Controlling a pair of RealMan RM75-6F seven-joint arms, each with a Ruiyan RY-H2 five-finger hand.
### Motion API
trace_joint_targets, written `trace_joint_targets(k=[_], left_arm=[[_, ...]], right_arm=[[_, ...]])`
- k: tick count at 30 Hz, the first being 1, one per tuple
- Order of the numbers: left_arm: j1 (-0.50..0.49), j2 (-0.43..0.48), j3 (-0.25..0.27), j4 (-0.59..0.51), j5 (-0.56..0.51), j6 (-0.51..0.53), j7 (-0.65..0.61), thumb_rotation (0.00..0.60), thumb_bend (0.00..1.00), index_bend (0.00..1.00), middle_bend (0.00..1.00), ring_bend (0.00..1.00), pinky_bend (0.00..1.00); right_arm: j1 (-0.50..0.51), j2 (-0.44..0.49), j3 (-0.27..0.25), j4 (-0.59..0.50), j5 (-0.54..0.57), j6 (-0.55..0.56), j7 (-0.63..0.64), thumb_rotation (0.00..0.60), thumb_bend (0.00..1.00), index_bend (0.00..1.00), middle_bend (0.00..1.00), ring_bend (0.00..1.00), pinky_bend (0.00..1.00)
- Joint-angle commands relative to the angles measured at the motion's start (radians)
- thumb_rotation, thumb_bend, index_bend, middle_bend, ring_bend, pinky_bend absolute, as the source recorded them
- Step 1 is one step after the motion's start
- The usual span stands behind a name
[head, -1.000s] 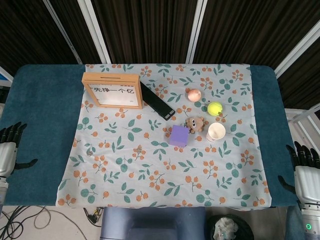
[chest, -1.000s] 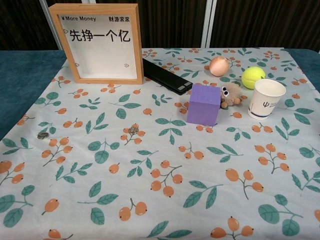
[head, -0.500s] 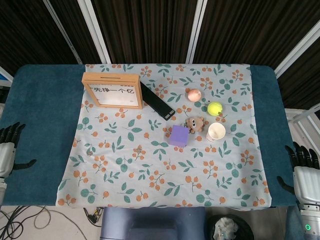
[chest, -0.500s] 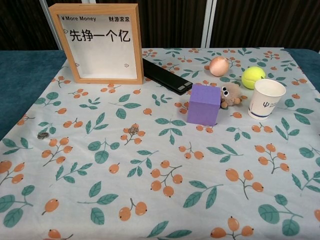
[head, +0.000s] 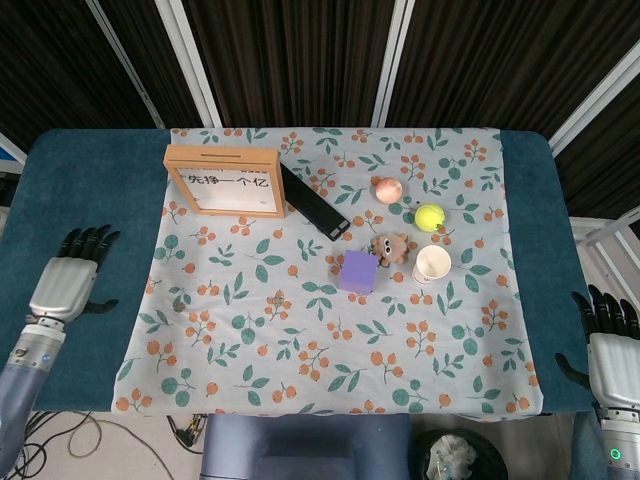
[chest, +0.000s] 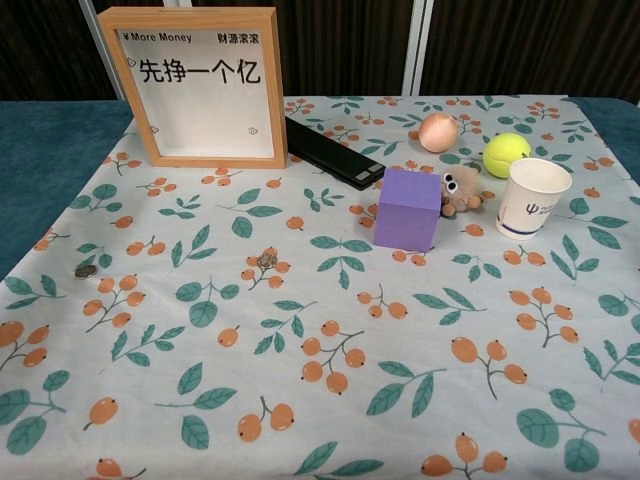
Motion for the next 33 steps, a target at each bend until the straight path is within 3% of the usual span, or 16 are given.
trace_joint_targets(k=[1,17,33], left_arm=[[-0.053,-0.049,-0.005,0.023,-0.009,-0.07,0.032,0.6,0.03,0.05,0.0,0.0,0.0],[-0.151,-0.26,0.013,0.187,-0.038,-0.167,0.112,0.6,0.02,0.05,0.0,0.0,0.0],[-0.176,-0.312,0.034,0.236,-0.076,-0.191,0.168,0.6,0.02,0.05,0.0,0.0,0.0]], right_arm=[[0.0,0.0,0.0,0.0,0.001,0.0,0.0,0.6,0.26,0.13,0.03,0.0,0.0],[0.001,0.007,0.006,-0.006,0.017,-0.006,0.006,0.6,0.26,0.13,0.03,0.0,0.0],[0.001,0.006,0.007,-0.006,0.019,-0.004,0.001,0.6,0.26,0.13,0.03,0.0,0.0]])
